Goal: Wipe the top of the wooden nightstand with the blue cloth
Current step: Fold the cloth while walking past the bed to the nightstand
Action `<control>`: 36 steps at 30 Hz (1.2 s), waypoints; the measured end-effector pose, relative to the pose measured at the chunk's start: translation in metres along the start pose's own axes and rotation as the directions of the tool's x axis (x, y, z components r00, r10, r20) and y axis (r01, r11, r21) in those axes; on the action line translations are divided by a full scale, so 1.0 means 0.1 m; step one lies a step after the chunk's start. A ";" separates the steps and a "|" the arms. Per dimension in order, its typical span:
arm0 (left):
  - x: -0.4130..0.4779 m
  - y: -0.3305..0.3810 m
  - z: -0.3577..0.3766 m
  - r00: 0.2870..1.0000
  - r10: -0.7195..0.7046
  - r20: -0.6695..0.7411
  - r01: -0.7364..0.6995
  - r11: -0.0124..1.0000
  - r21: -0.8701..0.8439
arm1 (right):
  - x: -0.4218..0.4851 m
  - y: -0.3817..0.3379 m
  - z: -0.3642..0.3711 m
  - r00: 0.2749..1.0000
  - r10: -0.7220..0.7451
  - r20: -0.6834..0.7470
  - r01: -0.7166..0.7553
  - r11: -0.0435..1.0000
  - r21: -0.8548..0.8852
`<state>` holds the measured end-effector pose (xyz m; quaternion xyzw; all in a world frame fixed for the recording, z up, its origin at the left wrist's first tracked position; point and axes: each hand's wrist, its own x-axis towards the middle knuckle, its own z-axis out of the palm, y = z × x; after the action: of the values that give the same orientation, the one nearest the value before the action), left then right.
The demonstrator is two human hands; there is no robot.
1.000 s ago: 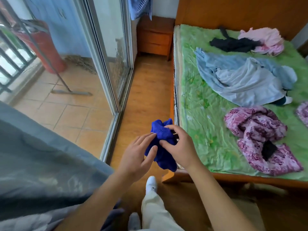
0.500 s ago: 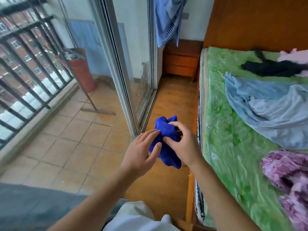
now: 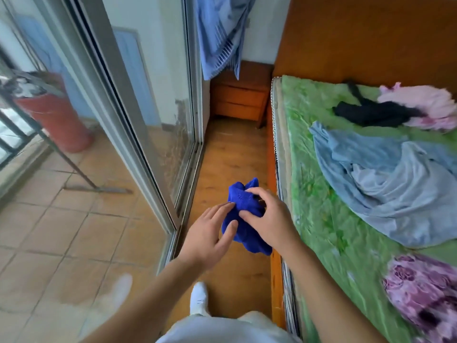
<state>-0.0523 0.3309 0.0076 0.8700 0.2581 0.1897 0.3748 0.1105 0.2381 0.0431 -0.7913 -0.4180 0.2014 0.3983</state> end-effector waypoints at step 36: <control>5.60 -0.38 0.38 0.972 0.130 0.194 -0.164 0.972 0.169 | 5.02 1.28 -1.34 0.980 0.002 -0.199 0.015 0.997 0.080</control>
<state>0.4010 0.6634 0.0304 0.9314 0.1738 0.1122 0.2995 0.5475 0.5460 0.0289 -0.7892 -0.3702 0.1369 0.4704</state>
